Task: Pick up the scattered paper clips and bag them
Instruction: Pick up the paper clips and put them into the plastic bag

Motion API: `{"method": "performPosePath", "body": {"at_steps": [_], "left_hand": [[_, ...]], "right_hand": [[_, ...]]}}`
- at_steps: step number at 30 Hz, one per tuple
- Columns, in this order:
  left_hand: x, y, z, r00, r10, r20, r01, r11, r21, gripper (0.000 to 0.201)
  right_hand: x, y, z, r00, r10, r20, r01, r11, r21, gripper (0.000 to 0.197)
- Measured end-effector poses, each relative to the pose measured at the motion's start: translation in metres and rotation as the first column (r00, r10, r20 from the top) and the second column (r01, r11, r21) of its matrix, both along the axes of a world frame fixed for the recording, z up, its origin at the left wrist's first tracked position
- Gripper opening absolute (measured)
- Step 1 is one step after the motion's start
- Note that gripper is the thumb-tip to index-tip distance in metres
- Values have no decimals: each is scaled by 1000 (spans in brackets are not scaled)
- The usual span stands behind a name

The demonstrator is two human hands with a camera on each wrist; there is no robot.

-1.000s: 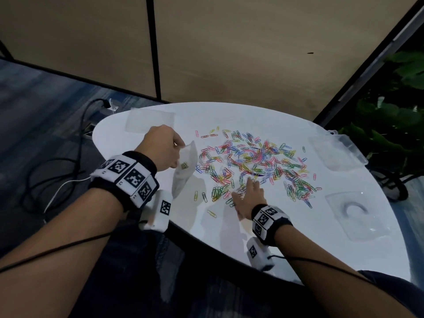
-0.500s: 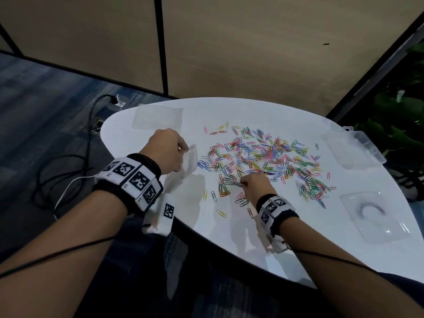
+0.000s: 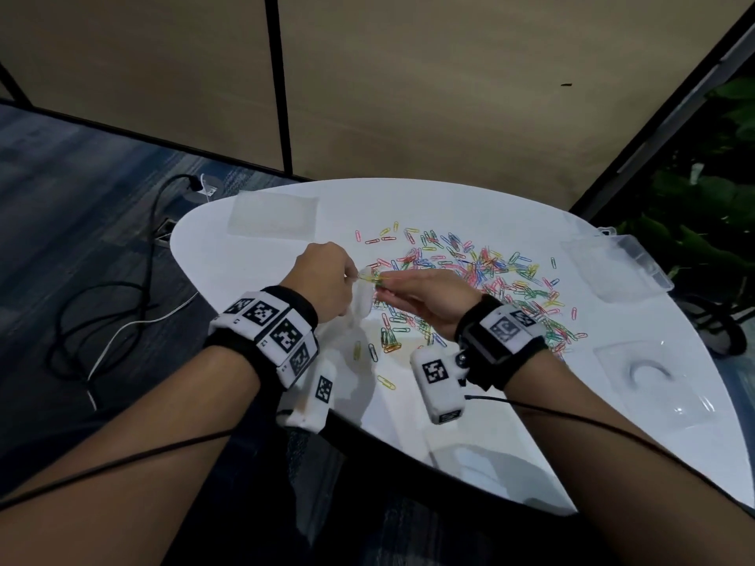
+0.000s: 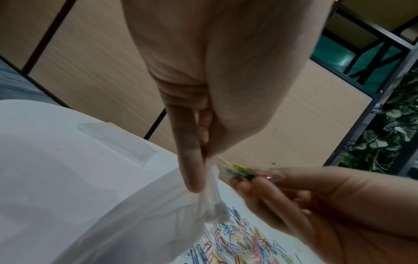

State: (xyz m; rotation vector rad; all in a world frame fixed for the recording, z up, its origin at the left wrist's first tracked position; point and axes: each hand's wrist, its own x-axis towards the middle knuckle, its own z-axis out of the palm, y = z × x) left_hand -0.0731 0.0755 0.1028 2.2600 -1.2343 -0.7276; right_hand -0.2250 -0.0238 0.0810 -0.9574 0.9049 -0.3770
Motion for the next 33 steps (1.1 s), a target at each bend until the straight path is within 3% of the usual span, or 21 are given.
{"method": "performPosePath", "body": {"at_steps": [3,6,9,12,14,17,19,21,22,24,26,27,28,31,33], "left_hand": [[-5,0,3,1000,3,-17,-3,1000,-14,19],[-9,2,6,999,-29,-14,29,999,-26,20],[-13,3,4,998,-70,-7,69,997,-19,22],[-10,4,3,998,-67,-8,67,998,-20,23],[-3,5,6,999,-48,-1,48,999,-24,24],[12,6,10,1000,19,23,-18,999,-27,25],[24,8,12,997,68,20,-68,997,-36,25],[35,9,13,995,102,7,-101,994,-45,25],[39,9,14,994,112,3,-112,993,-46,25],[45,10,15,992,125,-4,-125,991,-40,25],[49,11,15,992,122,9,-122,992,-25,27],[51,12,15,993,119,19,-119,993,-20,27],[52,14,15,993,115,26,-115,993,-14,28],[53,16,14,994,99,37,-99,995,0,28],[52,16,13,996,82,41,-83,997,11,27]], "right_hand": [[17,16,-8,990,10,-144,-30,990,-140,5],[24,22,-20,949,57,-310,-161,934,-320,30],[26,30,-24,915,72,-397,-242,885,-398,23],[30,34,-16,816,134,-562,-477,704,-526,25],[34,33,-6,824,162,-543,-497,668,-554,26],[39,19,7,948,141,-285,-273,819,-504,29],[41,1,5,956,60,-288,-226,777,-587,33],[42,-18,-8,860,33,-509,-445,535,-718,30],[44,-22,-19,755,51,-654,-623,364,-692,31],[51,-25,-54,509,102,-855,-860,25,-509,43],[57,-23,-90,339,52,-939,-906,-252,-340,53],[59,-24,-103,282,-8,-959,-912,-314,-266,55],[59,-27,-112,255,-67,-965,-922,-317,-222,55],[61,-40,-117,229,-199,-953,-966,-166,-198,52],[66,-52,-118,228,-178,-957,-972,-93,-215,51]]}}
